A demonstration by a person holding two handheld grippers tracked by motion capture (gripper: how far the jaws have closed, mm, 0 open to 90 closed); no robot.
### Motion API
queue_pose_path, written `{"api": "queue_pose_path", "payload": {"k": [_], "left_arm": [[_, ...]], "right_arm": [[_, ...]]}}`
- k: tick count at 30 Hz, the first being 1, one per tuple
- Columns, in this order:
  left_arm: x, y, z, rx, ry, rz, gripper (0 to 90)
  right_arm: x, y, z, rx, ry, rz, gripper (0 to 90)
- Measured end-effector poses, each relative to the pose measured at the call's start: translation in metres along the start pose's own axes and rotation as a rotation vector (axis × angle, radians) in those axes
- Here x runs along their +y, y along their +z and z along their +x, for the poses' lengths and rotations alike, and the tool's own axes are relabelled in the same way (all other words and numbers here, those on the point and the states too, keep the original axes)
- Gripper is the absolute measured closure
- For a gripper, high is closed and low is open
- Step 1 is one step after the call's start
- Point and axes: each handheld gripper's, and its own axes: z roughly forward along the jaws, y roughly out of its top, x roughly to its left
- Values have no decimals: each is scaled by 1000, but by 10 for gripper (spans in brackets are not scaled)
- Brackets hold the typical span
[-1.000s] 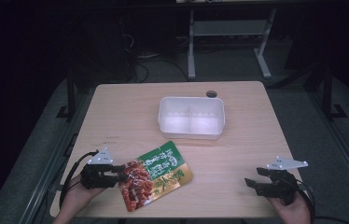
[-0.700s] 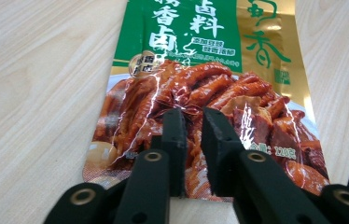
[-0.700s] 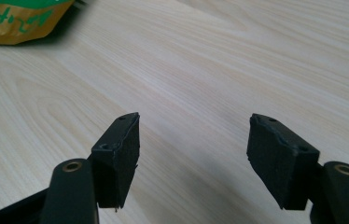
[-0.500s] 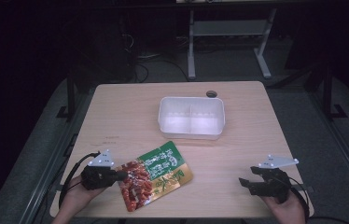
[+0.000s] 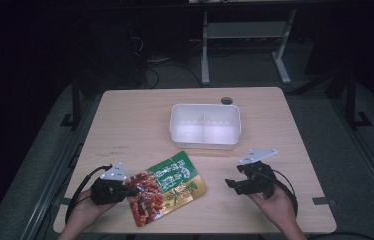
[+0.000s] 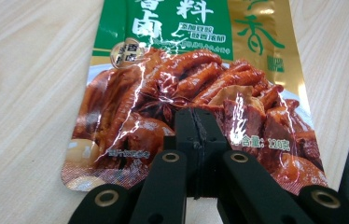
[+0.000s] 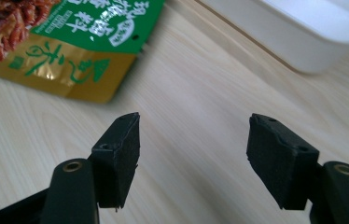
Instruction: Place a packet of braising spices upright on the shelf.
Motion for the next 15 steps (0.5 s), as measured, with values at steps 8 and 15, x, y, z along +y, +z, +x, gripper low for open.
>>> {"api": "queue_pose_path", "payload": {"k": [8, 15], "left_arm": [[-2, 3, 1, 2, 3, 18, 900], [-2, 13, -1, 1, 12, 71, 900]], "right_arm": [[28, 21, 7, 49, -18, 49, 341], [54, 46, 10, 124, -28, 131, 343]]}}
